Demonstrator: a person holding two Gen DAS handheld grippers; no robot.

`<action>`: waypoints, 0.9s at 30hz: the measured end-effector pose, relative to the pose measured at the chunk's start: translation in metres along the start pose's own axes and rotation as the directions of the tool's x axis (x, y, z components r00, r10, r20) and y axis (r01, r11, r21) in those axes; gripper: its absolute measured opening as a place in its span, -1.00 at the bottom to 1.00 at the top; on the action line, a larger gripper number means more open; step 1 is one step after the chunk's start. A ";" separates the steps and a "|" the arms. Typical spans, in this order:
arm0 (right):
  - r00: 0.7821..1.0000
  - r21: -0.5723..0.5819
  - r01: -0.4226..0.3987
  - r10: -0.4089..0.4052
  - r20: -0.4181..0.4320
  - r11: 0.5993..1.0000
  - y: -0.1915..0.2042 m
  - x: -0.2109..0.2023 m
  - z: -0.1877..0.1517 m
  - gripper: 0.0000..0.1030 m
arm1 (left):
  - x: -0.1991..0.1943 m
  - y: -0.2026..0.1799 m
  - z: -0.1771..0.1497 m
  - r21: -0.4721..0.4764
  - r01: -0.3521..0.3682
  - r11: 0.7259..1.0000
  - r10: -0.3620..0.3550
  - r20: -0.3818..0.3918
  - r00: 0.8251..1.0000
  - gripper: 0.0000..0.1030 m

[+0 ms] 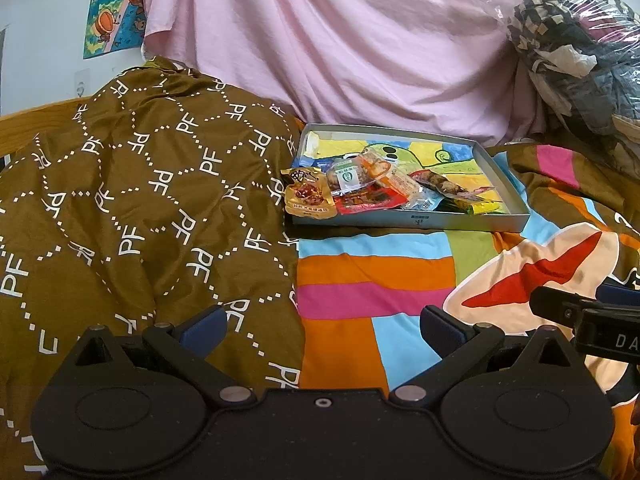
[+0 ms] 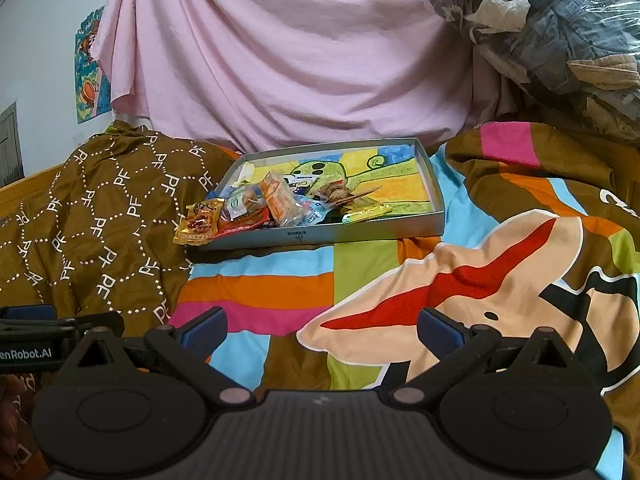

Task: Organize snacks

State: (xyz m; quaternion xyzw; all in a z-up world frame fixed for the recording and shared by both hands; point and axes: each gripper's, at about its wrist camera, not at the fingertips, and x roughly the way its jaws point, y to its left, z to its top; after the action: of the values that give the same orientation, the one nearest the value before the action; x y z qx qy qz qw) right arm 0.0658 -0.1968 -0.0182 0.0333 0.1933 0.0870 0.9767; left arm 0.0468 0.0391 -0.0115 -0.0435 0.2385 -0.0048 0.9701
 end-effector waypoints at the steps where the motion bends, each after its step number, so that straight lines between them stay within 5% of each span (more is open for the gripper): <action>1: 1.000 0.000 0.000 0.000 -0.001 1.000 0.000 0.000 0.000 1.00 | 0.000 0.000 0.000 0.000 0.000 1.000 0.000 0.000 1.000 0.98; 16: 1.000 0.009 -0.002 0.003 -0.016 1.000 -0.001 0.002 0.000 1.00 | -0.002 0.006 0.002 -0.081 0.005 0.997 -0.007 -0.029 1.000 0.98; 27: 1.000 0.014 -0.005 0.005 -0.029 1.000 -0.001 0.004 -0.002 1.00 | 0.000 0.001 0.003 -0.032 -0.029 0.999 0.027 -0.050 0.998 0.98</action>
State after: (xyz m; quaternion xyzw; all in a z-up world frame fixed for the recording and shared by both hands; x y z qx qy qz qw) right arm 0.0688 -0.1974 -0.0213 0.0395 0.2078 0.0885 0.9734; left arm 0.0481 0.0399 -0.0094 -0.0558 0.2630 0.0116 0.9631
